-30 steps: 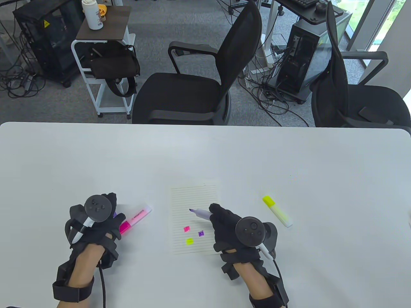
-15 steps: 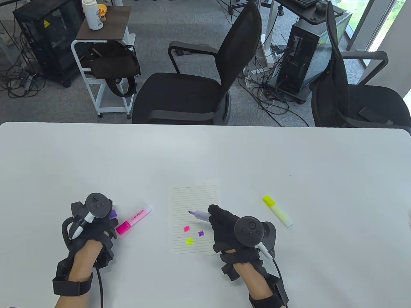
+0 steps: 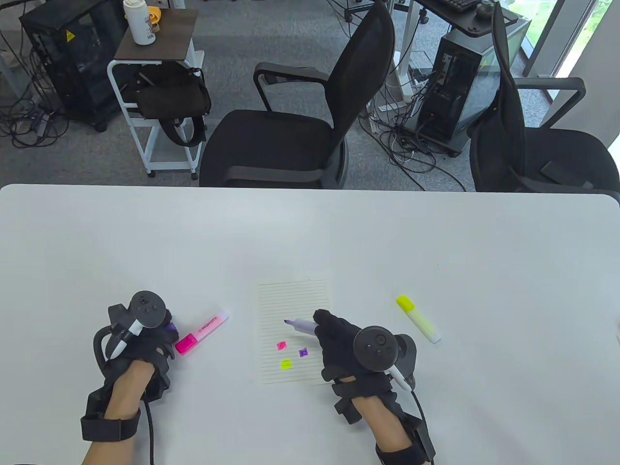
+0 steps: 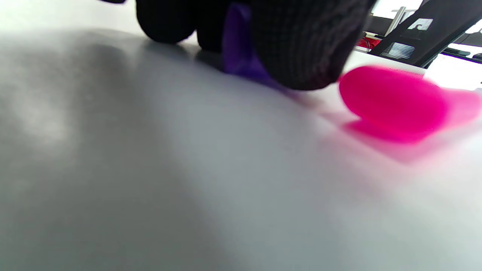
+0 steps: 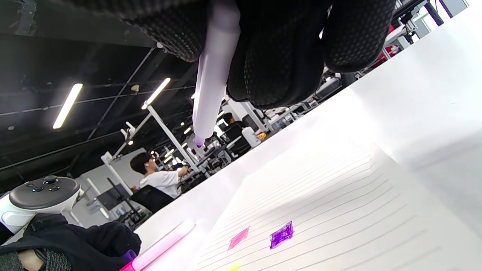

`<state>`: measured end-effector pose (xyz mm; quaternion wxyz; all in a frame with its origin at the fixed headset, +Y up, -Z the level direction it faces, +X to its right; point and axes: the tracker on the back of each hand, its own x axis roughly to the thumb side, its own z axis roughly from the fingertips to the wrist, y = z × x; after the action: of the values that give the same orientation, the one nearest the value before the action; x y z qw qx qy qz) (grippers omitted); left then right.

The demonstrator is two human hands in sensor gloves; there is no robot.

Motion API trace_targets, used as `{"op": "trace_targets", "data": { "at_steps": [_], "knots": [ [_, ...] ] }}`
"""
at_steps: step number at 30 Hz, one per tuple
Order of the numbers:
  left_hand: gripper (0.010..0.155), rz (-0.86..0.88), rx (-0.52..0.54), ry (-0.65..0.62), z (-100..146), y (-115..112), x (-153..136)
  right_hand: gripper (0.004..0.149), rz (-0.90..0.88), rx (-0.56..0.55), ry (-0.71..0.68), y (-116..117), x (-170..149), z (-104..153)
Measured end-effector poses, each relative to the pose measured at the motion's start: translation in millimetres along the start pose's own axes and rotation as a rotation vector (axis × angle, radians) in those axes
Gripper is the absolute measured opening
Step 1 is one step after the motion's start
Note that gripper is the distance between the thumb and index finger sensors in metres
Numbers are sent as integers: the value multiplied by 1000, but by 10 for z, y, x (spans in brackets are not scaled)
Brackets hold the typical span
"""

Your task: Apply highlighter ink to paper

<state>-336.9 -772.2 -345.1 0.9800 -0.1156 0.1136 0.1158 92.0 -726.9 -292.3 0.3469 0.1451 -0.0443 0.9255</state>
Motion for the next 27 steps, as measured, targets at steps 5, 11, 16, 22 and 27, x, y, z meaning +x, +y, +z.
{"op": "trace_targets", "data": {
  "at_steps": [5, 11, 16, 22, 27],
  "knots": [
    [56, -42, 44, -11, -7, 18, 32, 41, 2, 6, -5, 9, 3, -2],
    [56, 30, 68, -13, 5, 58, -24, 41, 1, 4, -18, 7, 8, -3],
    [57, 147, 173, -130, 200, 281, 72, 41, -34, -18, -67, -13, 32, 6],
    [58, 259, 167, -420, 524, 391, 430, 40, -44, -63, -228, -31, 169, 39],
    [58, 336, 97, -682, 674, 292, 781, 41, -81, -48, -322, 2, 267, 62]
  ]
}}
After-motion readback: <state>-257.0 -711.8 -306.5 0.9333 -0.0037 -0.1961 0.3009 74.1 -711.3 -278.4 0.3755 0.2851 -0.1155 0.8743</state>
